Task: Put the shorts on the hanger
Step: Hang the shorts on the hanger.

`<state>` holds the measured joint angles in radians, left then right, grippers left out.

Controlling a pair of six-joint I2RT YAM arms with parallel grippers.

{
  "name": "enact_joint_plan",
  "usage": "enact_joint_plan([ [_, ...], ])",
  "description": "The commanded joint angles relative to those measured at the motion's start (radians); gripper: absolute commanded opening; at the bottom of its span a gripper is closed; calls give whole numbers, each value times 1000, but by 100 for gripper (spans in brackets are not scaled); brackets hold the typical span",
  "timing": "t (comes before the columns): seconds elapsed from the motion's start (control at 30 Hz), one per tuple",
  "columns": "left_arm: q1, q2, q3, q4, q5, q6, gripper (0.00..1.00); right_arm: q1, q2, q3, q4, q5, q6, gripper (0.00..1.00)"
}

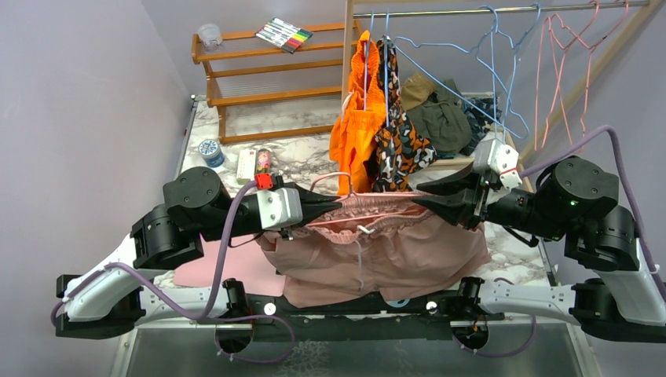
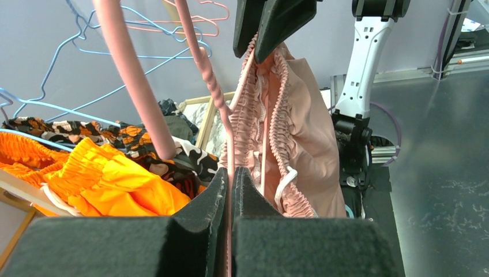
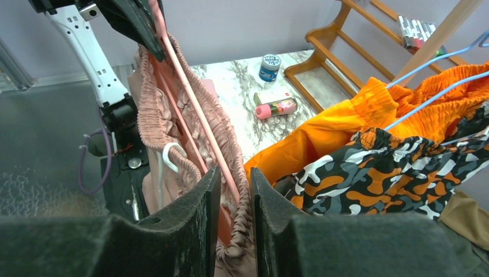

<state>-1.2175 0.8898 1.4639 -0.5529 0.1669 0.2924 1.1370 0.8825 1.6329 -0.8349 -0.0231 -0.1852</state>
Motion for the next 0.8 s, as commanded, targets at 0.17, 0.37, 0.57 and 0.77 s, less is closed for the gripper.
enact_joint_plan([
  [0.17,2,-31,13,46,-18,-10,0,3,-27,-7,-29,36,-2,42],
  [0.37,1,6,23,49,14,-8,0,3,19,51,73,-129,35,56],
  [0.57,1,47,44,62,48,-5,0,3,92,100,198,-269,54,56],
  [0.77,2,67,52,78,69,-2,0,3,140,75,251,-307,52,56],
])
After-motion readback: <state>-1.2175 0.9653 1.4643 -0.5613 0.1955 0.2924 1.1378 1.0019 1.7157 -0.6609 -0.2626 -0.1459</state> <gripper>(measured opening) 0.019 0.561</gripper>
